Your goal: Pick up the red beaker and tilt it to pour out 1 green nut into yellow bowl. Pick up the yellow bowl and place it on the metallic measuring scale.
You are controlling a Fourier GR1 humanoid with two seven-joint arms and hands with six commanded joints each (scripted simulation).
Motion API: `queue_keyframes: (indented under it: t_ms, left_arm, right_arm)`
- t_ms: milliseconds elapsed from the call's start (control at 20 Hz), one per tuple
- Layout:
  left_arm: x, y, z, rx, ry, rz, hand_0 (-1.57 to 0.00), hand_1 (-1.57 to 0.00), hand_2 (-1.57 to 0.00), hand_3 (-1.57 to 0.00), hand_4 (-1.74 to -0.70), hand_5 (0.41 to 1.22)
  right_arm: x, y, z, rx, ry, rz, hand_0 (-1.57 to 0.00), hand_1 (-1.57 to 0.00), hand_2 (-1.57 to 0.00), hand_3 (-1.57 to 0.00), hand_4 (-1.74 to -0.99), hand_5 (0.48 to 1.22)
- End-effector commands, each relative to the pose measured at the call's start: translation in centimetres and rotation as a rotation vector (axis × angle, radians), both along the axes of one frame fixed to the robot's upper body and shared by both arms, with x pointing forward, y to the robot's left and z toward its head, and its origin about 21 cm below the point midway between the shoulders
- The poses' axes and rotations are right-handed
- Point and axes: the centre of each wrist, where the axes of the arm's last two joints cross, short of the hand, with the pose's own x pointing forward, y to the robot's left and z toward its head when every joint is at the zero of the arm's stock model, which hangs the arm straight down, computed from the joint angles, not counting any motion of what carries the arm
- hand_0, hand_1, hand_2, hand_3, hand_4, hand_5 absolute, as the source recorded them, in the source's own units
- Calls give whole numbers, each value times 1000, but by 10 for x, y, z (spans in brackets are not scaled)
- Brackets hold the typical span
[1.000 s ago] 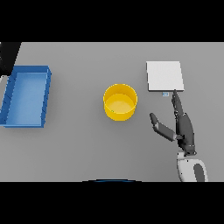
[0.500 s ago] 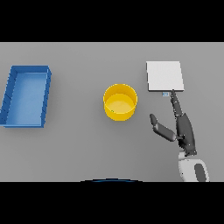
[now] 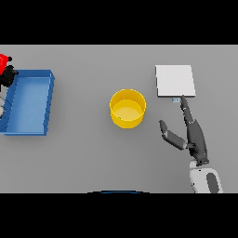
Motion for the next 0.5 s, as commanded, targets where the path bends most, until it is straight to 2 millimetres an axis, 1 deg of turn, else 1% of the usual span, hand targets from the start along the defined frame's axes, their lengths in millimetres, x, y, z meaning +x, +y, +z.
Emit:
queue_keyframes:
  t_ms: [0,50,100,150,200,250,300,350,400,450]
  left_arm:
    - [-2,-1,-4,-1,4,14,-1571,-1571,-1571,-1509,-1741,1221]
    - [-5,-2,-7,-8,8,17,-1571,-1571,-1571,-1521,-1741,1199]
    - [-9,0,-9,-8,17,26,-1571,-1571,-1571,-1531,-1741,1166]
    - [-12,-2,-15,-16,26,23,-1571,-1571,-1571,-1539,-1741,1117]
    - [-13,-2,-17,-15,35,24,-1571,-1571,-1571,-1546,-1741,1039]
    - [-14,0,-17,2,58,30,-1571,-1571,-1571,-1551,-1741,967]
    - [-15,-3,-21,13,75,16,-1571,-1571,-1571,-1555,-1667,908]
    - [-18,-1,-21,21,110,-1,-1571,-1571,-1571,-1503,-1530,865]
    - [-21,-1,-18,19,142,-40,-1564,-1449,-1432,-1362,-1374,830]
    - [-24,1,-16,1,181,-78,-1457,-1180,-1187,-1129,-1229,803]
  right_arm:
    - [-1,3,-1,7,-7,12,1,1,1,1,-1217,666]
    - [4,1,0,1,3,4,1,1,1,1,-1216,667]
    - [2,2,0,-9,-2,4,1,1,1,1,-1214,666]
    - [3,2,0,-13,4,-3,1,1,1,1,-1207,665]
    - [0,-1,0,-12,-5,0,1,1,1,1,-1203,663]
    - [1,1,1,0,-7,2,1,1,1,1,-1205,664]
    - [1,-1,0,-8,-13,4,1,1,1,1,-1202,667]
    - [0,0,-2,-3,-8,-1,1,1,1,1,-1197,664]
    - [-1,0,-4,0,-6,-1,1,1,1,1,-1192,663]
    - [0,0,-1,5,-9,1,1,1,1,1,-1188,663]
